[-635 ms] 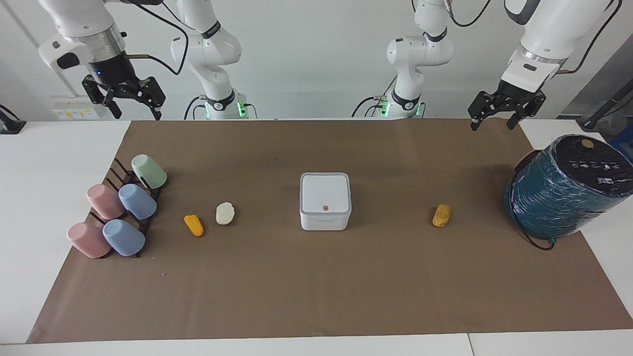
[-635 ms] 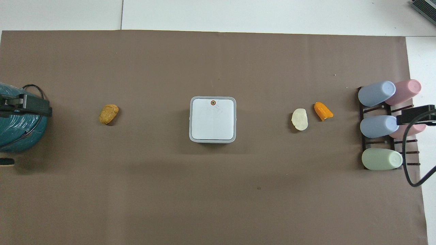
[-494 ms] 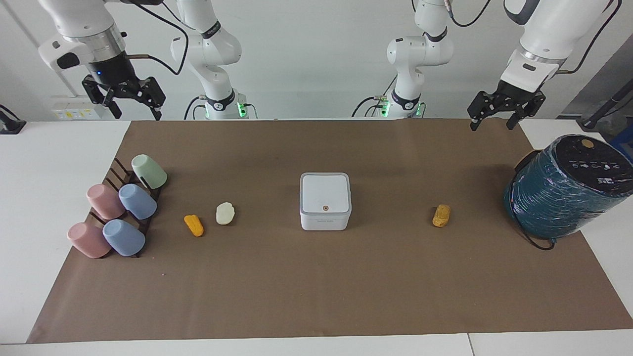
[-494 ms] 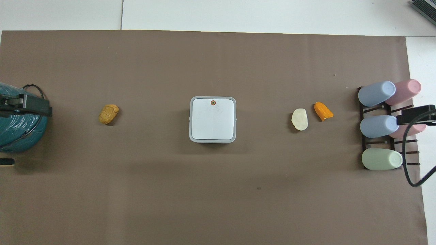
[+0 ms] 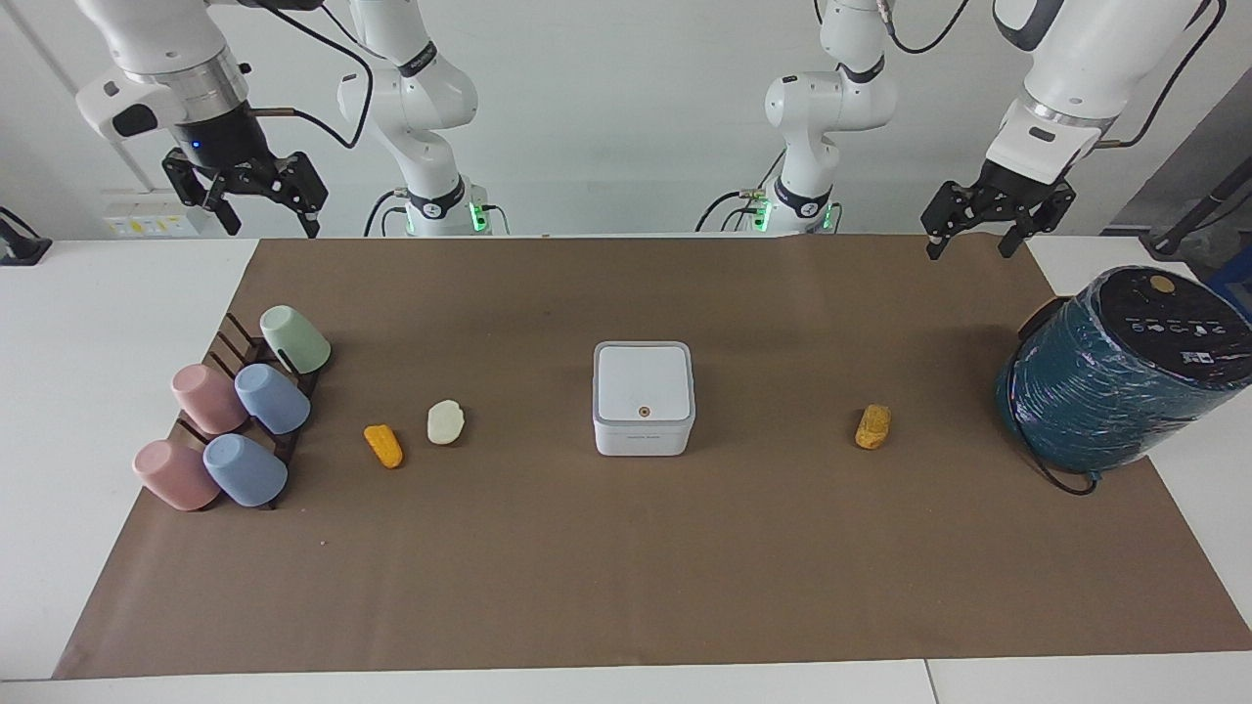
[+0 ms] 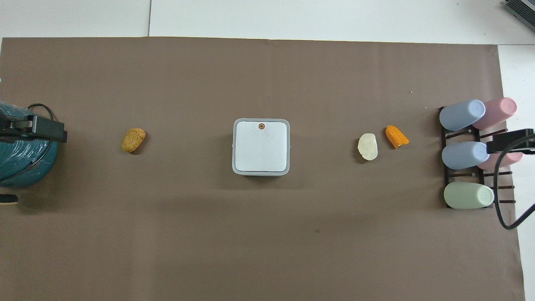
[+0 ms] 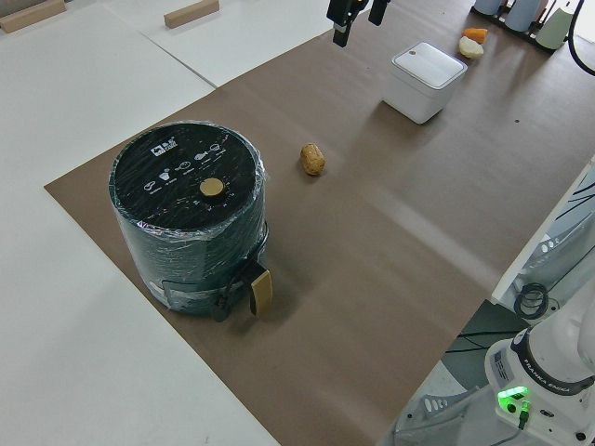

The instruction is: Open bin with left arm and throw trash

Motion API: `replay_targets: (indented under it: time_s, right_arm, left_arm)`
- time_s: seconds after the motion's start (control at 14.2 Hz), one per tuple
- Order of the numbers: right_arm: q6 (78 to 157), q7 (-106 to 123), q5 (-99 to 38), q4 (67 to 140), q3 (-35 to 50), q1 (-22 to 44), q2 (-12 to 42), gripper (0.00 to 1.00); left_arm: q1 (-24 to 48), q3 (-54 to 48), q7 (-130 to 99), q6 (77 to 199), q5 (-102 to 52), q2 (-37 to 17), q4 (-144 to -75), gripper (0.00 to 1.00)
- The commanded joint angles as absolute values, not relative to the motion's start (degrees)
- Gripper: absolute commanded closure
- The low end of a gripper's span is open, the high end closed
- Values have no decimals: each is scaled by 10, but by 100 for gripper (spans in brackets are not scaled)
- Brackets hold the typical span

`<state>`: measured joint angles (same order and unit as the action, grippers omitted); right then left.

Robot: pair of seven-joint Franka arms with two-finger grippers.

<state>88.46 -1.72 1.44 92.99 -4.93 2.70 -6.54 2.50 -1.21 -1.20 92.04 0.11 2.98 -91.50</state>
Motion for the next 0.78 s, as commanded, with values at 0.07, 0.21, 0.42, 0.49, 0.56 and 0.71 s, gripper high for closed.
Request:
replay_targets:
  time_s: [0.07, 0.21, 0.42, 0.49, 0.56, 0.71]
  right_arm:
    - [879, -24, 10, 938, -47, 25, -76, 0]
    - [879, -24, 10, 938, -47, 25, -76, 0]
    - [875, -24, 10, 938, -47, 25, -76, 0]
    - [854, -23, 10, 939, -47, 25, -81, 0]
    - [853, -24, 19, 940, -45, 27, -83, 0]
    - [881, -26, 18, 945, -44, 29, -79, 0]
  left_arm:
    - [30, -16, -9, 980, -3, 43, -938, 0]
    - [51, -19, -8, 993, -3, 42, -938, 0]
    - [93, -19, -11, 1019, -4, 24, -940, 54]
    - [111, -19, -11, 1042, -4, 16, -947, 80]
    - [130, -19, -11, 1059, -4, 12, -959, 90]
    - [166, -19, -14, 1095, -4, 4, -982, 100]
